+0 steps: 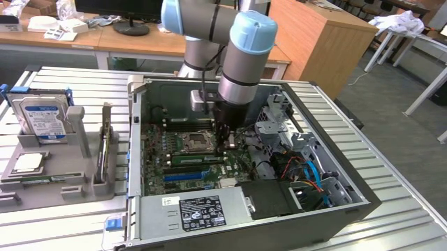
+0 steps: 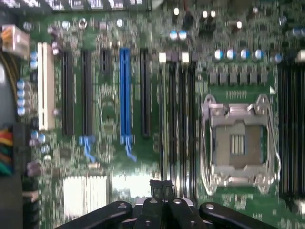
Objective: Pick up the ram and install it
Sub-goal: 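Press down the ram until it locks into place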
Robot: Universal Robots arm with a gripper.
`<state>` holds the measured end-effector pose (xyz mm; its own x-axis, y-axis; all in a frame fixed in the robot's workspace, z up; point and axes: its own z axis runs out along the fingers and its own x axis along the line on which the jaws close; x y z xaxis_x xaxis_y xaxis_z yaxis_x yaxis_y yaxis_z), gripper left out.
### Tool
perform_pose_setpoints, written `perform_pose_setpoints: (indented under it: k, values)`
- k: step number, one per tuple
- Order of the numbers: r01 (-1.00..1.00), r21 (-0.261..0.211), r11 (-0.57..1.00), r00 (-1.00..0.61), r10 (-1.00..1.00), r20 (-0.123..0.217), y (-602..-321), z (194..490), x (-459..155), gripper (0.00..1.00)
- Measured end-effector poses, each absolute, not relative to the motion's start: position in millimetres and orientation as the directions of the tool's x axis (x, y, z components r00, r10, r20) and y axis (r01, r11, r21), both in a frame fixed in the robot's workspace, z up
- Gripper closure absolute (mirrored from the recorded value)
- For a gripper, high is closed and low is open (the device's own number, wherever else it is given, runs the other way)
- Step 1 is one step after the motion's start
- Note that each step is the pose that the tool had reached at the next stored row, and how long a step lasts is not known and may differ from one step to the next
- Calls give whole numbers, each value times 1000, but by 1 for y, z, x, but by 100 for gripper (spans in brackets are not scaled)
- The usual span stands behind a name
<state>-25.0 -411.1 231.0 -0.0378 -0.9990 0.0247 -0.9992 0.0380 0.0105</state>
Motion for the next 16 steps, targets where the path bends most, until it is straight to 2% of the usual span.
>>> perform_pose_setpoints:
  k: [16]
  values:
    - [-999, 10, 38, -38, -999, 30, -411, 231, -98, 89]
